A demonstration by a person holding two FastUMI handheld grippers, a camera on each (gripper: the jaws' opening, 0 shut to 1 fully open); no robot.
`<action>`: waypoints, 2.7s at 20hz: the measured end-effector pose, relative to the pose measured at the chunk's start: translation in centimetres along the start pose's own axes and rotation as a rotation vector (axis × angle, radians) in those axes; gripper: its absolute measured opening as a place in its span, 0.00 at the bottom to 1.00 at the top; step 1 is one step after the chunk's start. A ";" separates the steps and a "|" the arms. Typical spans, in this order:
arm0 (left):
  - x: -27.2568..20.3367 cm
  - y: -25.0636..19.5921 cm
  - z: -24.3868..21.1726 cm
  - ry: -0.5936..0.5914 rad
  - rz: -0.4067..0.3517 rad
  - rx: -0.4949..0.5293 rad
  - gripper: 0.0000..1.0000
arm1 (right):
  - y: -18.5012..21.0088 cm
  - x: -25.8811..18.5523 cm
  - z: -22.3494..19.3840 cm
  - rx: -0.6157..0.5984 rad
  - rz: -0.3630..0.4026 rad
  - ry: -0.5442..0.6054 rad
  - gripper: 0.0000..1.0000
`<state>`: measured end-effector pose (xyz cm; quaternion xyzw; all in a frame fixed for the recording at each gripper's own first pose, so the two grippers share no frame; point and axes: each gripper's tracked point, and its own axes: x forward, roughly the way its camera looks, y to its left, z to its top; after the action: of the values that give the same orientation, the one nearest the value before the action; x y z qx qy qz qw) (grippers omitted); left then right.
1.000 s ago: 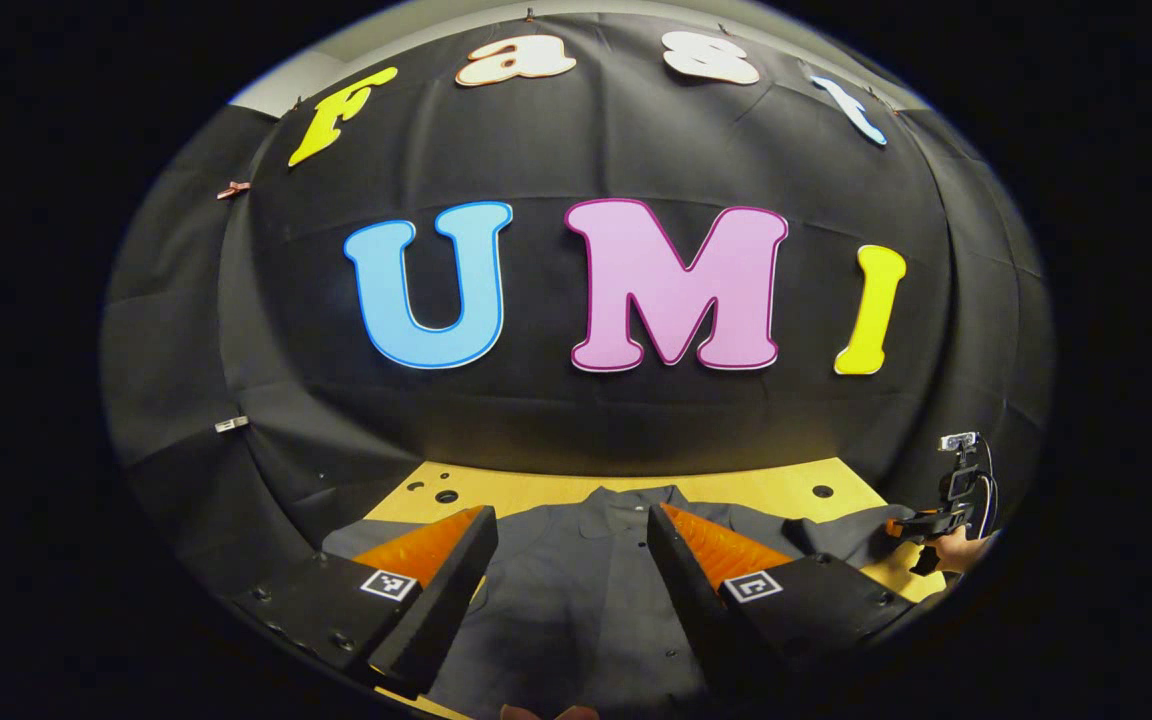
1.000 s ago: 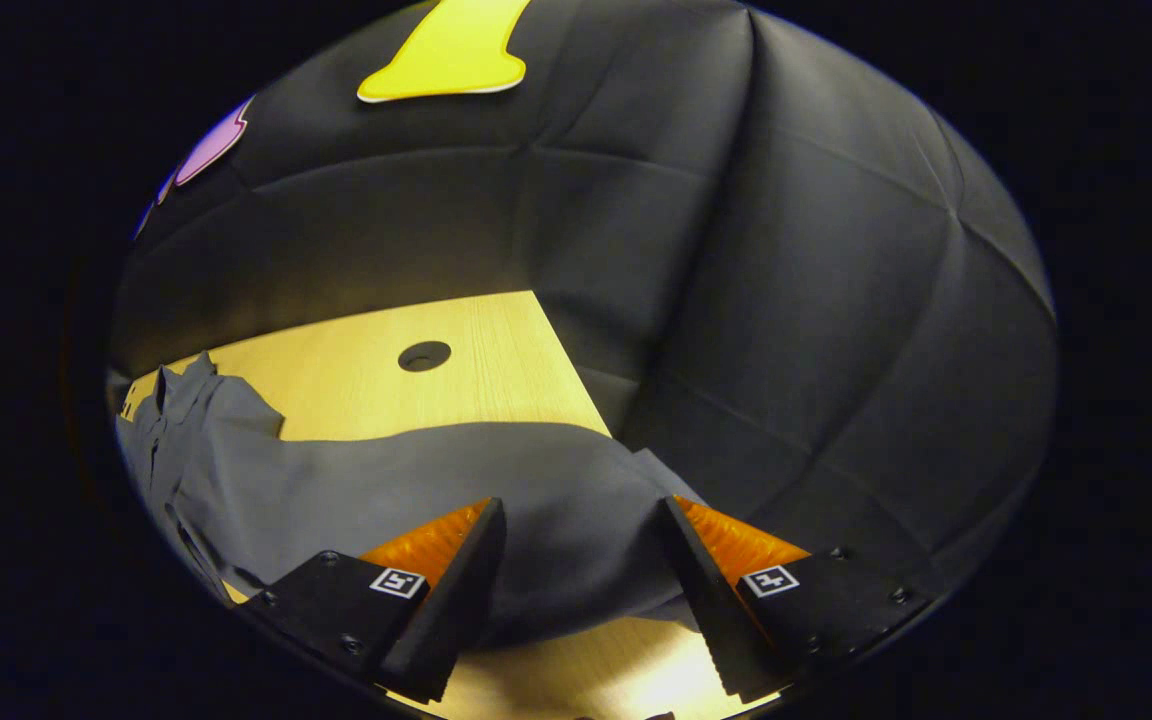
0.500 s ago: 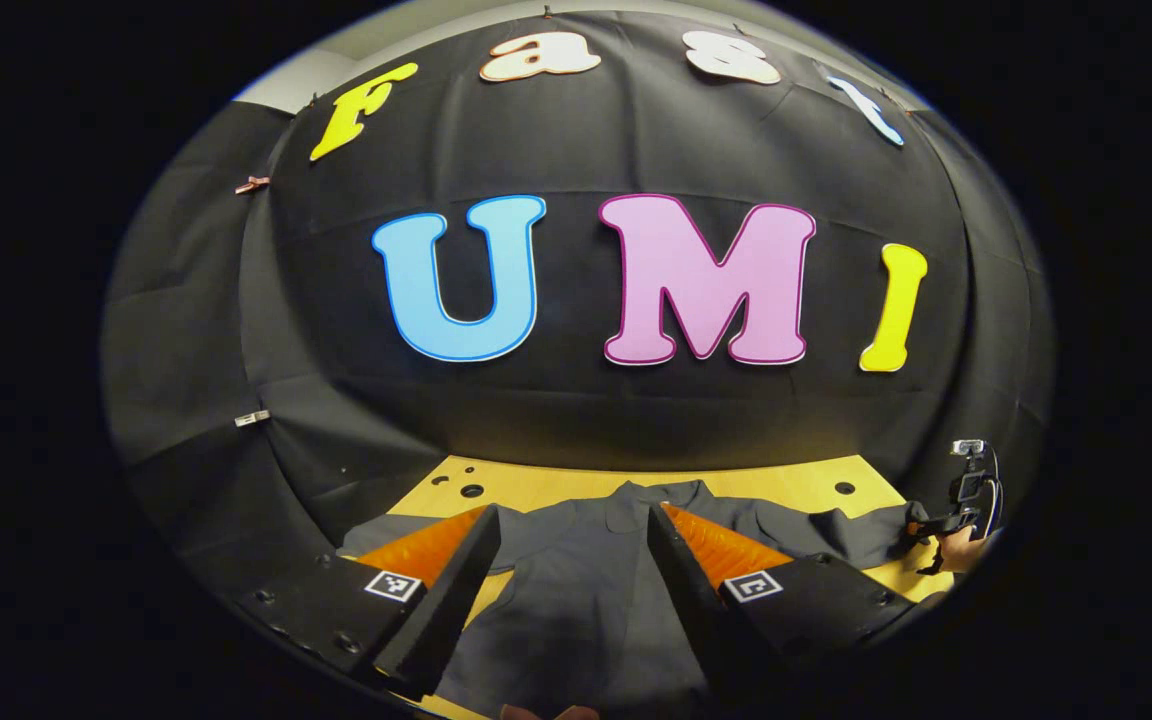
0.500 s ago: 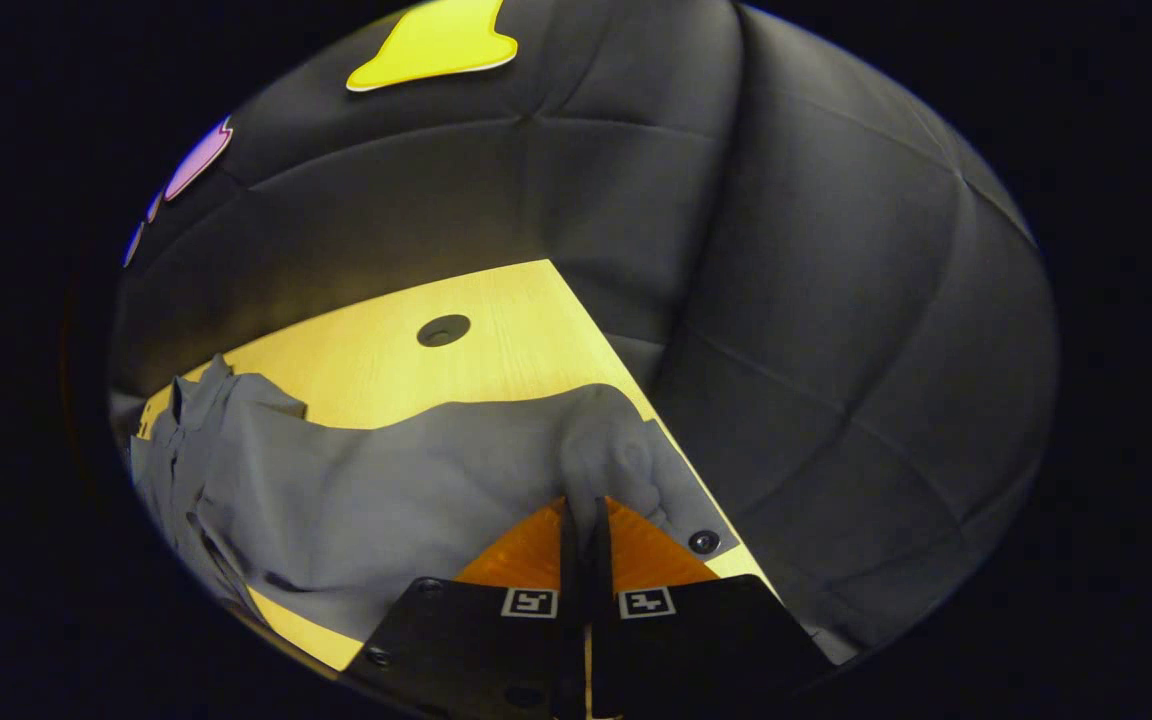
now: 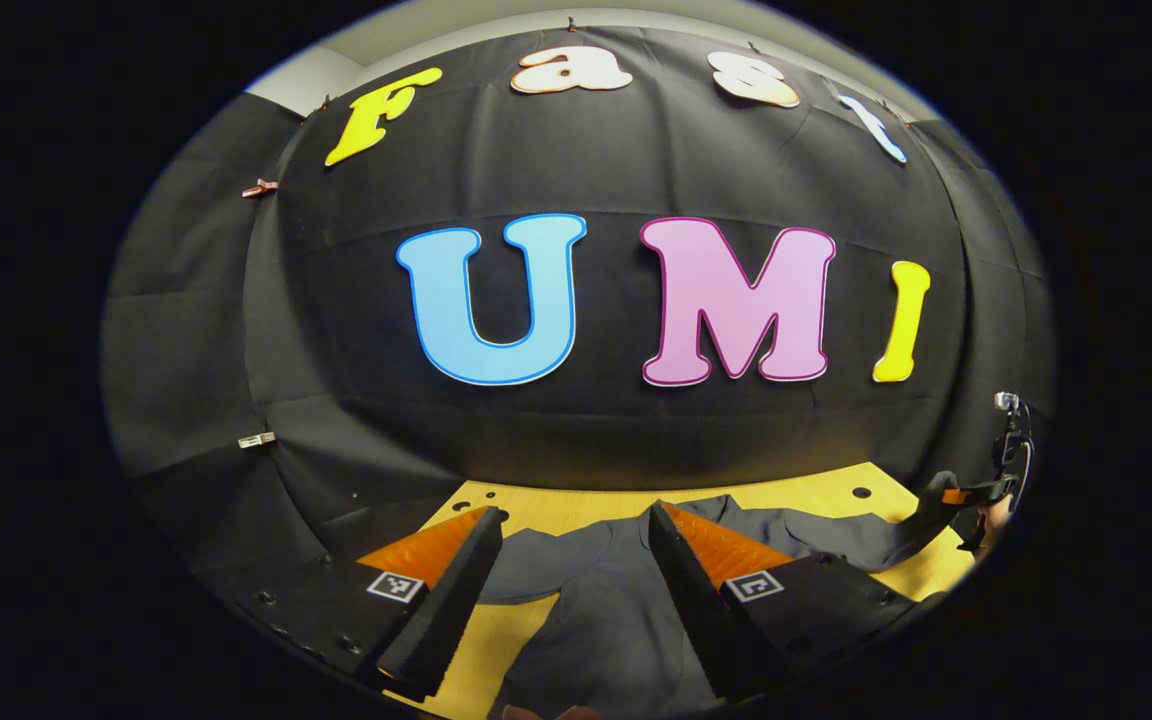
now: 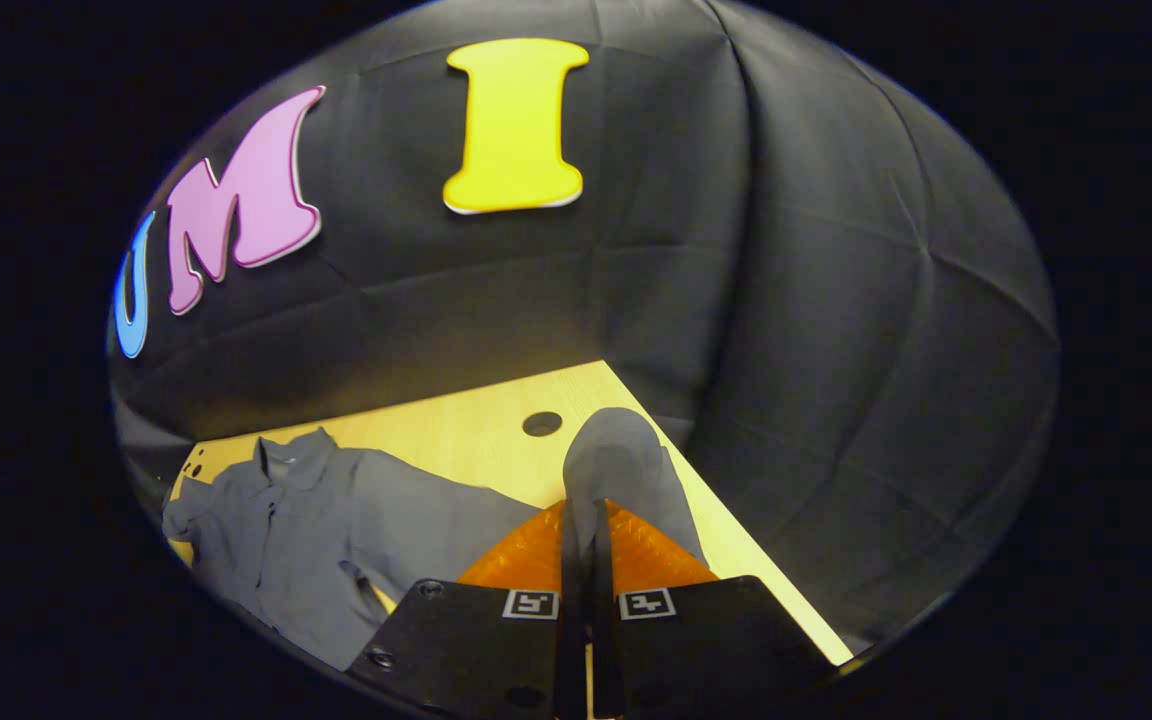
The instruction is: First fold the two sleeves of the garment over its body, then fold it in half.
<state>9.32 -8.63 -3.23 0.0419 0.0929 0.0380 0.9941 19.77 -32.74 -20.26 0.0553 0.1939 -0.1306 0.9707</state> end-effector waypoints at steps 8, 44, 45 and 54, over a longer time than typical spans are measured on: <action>0.6 5.8 -0.8 -0.026 -0.069 -0.035 0.94 | 7.0 -13.4 7.2 0.007 0.016 -0.178 0.07; 10.2 28.8 -11.1 0.071 0.018 -0.112 0.96 | 56.4 -10.7 -19.6 -0.217 0.475 0.315 0.28; 11.2 29.0 -12.0 0.081 0.019 -0.119 0.95 | 57.1 -11.6 -19.9 -0.204 0.507 0.333 0.28; 19.7 32.2 -20.9 0.210 0.106 -0.159 0.95 | 51.7 -17.4 -16.8 -0.302 0.532 0.307 0.45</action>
<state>22.53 26.65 -24.41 -0.0363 0.1905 0.1017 0.9757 12.38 23.61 -25.98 -0.0216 0.3337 0.1673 0.9275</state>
